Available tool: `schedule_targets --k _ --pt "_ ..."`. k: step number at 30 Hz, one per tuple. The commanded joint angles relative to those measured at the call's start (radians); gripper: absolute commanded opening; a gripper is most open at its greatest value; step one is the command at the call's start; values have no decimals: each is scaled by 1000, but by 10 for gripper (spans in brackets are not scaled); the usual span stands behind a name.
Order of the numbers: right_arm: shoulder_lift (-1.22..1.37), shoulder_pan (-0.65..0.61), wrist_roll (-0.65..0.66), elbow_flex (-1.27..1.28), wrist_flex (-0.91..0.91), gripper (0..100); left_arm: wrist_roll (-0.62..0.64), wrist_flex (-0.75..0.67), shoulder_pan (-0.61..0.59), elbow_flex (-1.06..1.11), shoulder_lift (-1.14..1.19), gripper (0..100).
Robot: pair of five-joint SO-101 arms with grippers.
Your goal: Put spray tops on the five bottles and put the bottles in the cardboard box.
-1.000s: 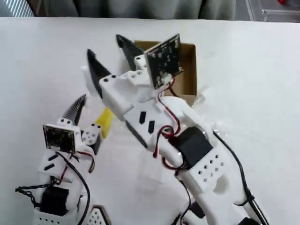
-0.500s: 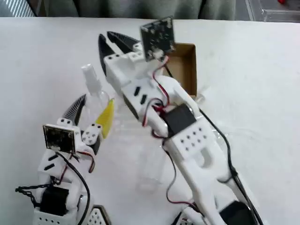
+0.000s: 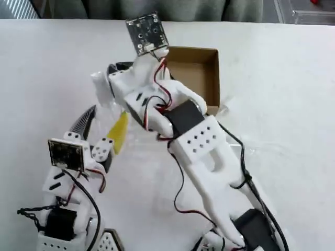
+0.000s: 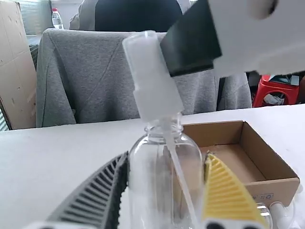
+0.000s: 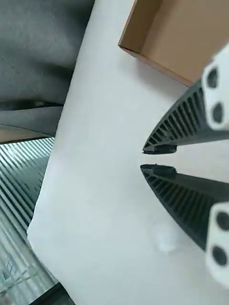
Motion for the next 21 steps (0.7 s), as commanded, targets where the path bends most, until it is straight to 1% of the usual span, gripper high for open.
schedule_targets --k 1,7,11,16,21 --pt "-79 -2 3 -57 8 15 -8 -29 13 -3 -12 24" --pt "-104 -8 2 -57 -193 15 -6 -29 13 -3 -12 24" --pt "-56 -50 2 -51 -162 15 -8 -29 13 -3 -12 24" --pt "-42 -51 2 -57 -76 15 -8 -29 13 -3 -12 24" --pt "-87 -50 3 -51 -4 15 -8 -29 13 -3 -12 24"
